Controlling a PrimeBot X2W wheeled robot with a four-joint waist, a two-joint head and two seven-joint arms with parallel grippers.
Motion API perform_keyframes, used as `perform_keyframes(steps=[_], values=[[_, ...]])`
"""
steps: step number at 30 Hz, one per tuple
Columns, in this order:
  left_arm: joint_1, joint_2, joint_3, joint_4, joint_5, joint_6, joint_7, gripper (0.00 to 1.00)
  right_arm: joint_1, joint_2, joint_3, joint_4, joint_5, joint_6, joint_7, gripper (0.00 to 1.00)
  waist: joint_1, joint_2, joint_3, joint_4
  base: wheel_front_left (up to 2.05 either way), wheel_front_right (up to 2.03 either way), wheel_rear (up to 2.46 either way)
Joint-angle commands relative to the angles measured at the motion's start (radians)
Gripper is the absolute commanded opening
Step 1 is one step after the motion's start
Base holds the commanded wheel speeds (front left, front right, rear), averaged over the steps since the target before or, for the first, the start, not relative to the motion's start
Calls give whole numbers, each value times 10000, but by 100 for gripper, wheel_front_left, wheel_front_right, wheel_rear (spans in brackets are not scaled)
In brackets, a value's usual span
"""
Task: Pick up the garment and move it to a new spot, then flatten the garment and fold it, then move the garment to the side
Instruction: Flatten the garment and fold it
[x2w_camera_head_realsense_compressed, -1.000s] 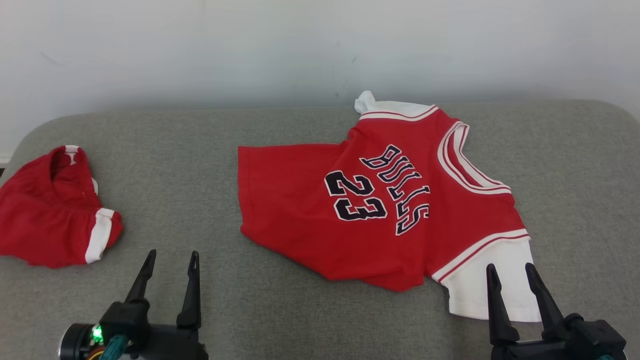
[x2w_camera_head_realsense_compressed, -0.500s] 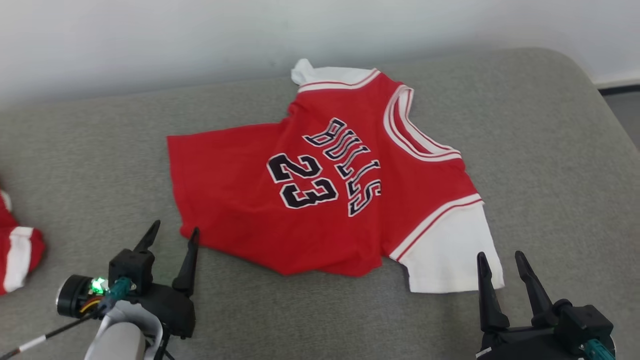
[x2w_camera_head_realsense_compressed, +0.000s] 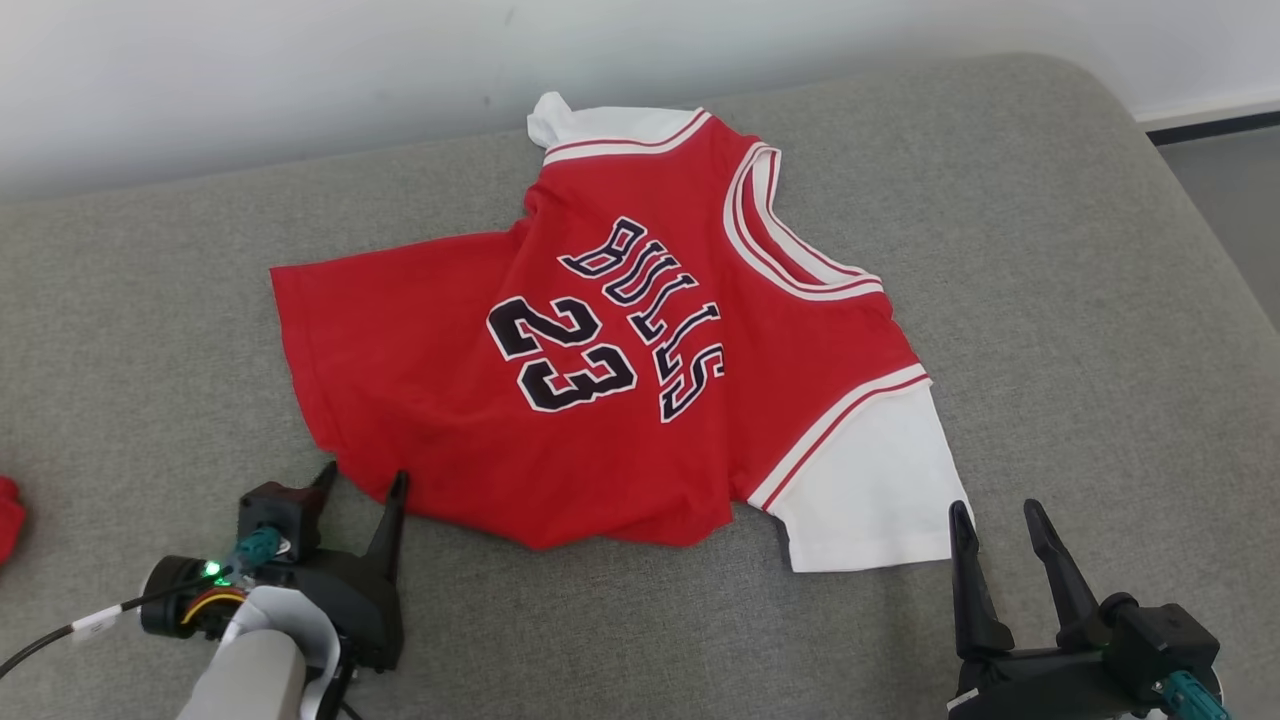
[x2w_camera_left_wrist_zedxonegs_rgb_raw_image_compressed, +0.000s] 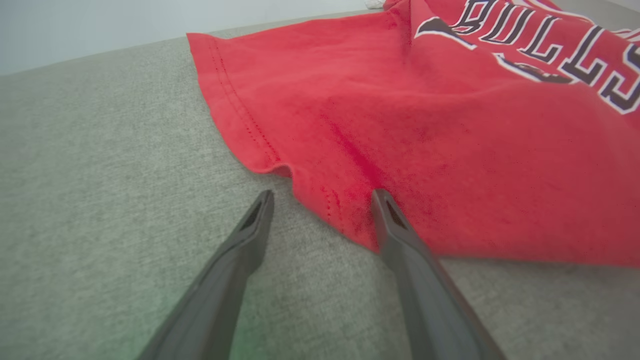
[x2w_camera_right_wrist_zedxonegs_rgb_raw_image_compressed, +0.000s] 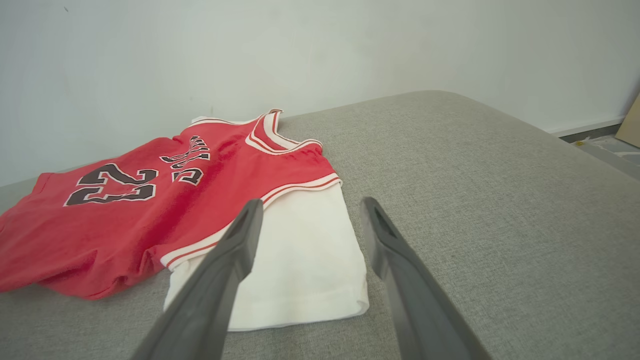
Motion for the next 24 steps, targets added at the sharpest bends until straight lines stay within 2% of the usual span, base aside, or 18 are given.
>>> perform_keyframes(steps=[1,7,12,18,24], values=[[-72,-69,-305,107,-298,19,39,1,-46,18,-25,19,-14,-23,-45,100,-1,-2,-68,66,0,0,0],[-174,-5,-724,53,-668,21,-277,0,140,17,-76,-59,-62,-23,-48,100,-1,-2,-414,385,0,0,0],[312,146,-548,-662,-783,85,-585,0,425,13,-199,-46,-28,-23,-48,100,-1,-2,-883,946,0,0,0],[1470,484,-155,-2542,-826,528,-647,0,742,10,-416,-61,-15,-24,-38,100,-1,-2,-1249,1650,0,0,0],[2969,975,87,-4929,-871,1281,-68,0,843,12,-659,-92,-85,-24,-37,100,-1,-2,-1274,2057,0,0,0]])
